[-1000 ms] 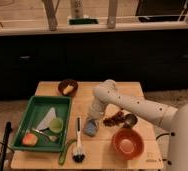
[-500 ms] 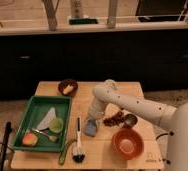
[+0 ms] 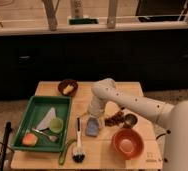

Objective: Place sponge in table surface

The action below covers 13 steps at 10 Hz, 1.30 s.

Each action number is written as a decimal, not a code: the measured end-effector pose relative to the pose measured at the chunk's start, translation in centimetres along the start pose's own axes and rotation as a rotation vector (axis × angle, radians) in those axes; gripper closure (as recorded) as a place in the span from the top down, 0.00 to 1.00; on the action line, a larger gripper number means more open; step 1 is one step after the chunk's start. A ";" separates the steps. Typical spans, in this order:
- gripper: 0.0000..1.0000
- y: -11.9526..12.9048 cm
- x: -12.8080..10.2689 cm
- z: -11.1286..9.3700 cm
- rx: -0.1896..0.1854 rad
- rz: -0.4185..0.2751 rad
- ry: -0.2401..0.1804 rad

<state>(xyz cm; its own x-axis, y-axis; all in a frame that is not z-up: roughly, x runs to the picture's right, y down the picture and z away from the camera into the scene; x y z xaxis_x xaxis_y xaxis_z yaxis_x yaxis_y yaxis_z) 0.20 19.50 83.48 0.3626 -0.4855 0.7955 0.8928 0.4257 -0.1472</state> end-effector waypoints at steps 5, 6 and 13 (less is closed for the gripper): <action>0.80 -0.2 1.3 -1.9 0.007 0.002 0.033; 0.80 -0.2 1.4 -2.1 0.008 0.004 0.037; 0.80 -0.4 2.8 -3.9 0.004 0.027 0.066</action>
